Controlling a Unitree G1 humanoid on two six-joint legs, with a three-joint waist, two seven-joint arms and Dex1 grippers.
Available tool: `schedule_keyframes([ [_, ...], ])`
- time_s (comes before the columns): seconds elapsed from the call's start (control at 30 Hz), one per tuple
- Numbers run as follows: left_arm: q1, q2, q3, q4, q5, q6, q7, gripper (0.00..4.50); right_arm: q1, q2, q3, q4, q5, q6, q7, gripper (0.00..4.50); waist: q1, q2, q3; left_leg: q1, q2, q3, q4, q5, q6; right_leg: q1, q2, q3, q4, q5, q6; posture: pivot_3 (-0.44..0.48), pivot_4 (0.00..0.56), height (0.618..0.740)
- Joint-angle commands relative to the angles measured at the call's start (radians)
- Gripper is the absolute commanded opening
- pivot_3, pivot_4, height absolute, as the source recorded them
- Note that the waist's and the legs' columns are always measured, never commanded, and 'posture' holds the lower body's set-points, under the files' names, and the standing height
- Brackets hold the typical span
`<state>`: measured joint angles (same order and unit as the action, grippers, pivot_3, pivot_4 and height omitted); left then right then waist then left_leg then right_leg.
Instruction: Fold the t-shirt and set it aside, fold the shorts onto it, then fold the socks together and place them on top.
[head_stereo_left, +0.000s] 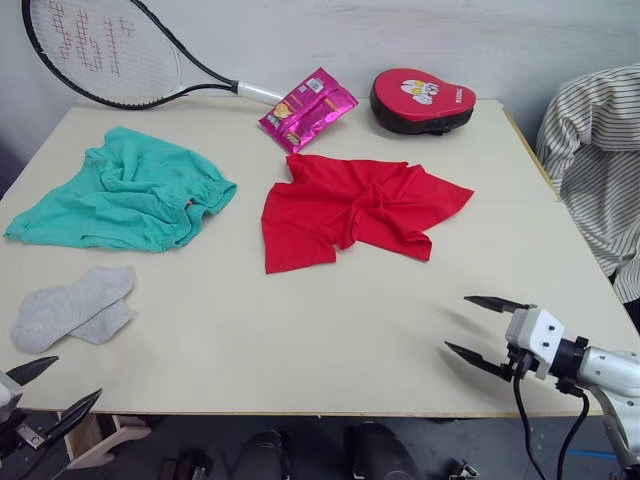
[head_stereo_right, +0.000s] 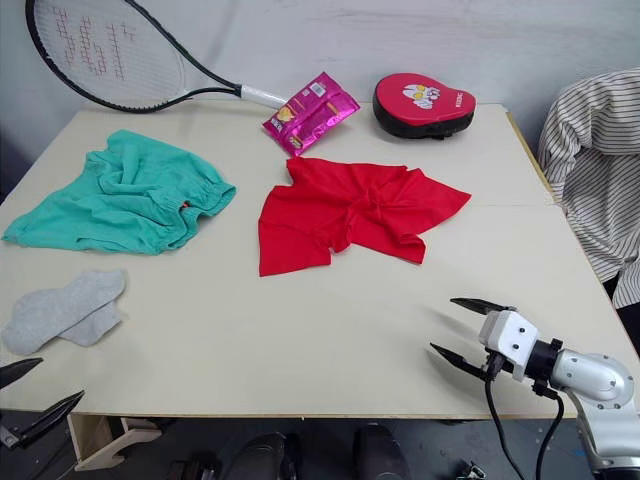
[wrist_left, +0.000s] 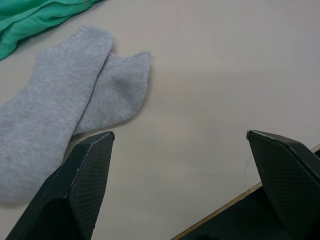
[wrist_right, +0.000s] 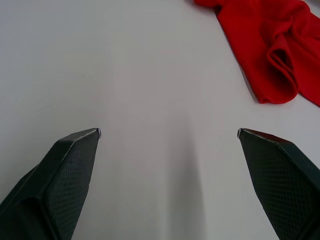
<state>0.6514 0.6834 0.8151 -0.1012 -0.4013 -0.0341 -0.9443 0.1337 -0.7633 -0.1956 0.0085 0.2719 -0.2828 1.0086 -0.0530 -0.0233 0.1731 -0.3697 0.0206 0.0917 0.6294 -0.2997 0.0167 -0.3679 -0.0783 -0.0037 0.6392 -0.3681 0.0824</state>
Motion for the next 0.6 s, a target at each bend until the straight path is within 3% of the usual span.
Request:
schedule_keyframes([
  [0.03,-0.001,0.009,0.013,-0.006,-0.003,-0.021,-0.009,4.48,0.003,0.007,-0.005,-0.019,0.003,-0.013,-0.010,4.50,-0.001,0.000,0.000,0.000,0.000,0.000,0.000,0.000,0.000,0.000,0.000,0.000,0.000,0.000,0.000,0.000,0.150,0.740],
  [0.3,-0.030,0.022,-0.005,-0.038,-0.041,0.059,-0.014,4.48,-0.017,0.029,-0.001,-0.046,0.015,0.028,-0.036,4.50,-0.001,0.000,0.000,0.000,0.000,0.000,0.000,0.000,0.000,0.000,0.000,0.000,0.000,0.000,0.000,0.000,0.150,0.740],
  [0.43,-0.116,0.058,-0.005,-0.055,-0.093,0.184,0.026,4.48,-0.047,0.085,-0.003,-0.180,0.113,0.169,-0.100,4.50,0.000,0.000,0.000,0.000,0.000,-0.001,0.000,0.001,-0.001,0.000,0.000,-0.001,0.003,0.000,0.000,0.000,0.150,0.740],
  [0.53,-0.323,0.126,-0.064,-0.025,-0.044,0.259,0.165,4.48,-0.120,0.164,0.017,-0.293,0.182,0.222,-0.171,4.50,0.004,0.000,0.000,0.001,0.000,-0.001,0.001,0.002,-0.003,0.000,0.000,-0.001,0.005,0.000,0.000,0.000,0.150,0.740],
  [0.6,-0.473,0.173,-0.160,-0.027,-0.021,0.364,0.235,4.48,-0.157,0.201,0.022,-0.327,0.177,0.232,-0.214,4.50,0.013,0.000,0.000,-0.001,0.000,-0.003,0.001,0.004,-0.006,-0.001,-0.001,-0.005,0.007,0.000,0.000,0.000,0.150,0.740],
])
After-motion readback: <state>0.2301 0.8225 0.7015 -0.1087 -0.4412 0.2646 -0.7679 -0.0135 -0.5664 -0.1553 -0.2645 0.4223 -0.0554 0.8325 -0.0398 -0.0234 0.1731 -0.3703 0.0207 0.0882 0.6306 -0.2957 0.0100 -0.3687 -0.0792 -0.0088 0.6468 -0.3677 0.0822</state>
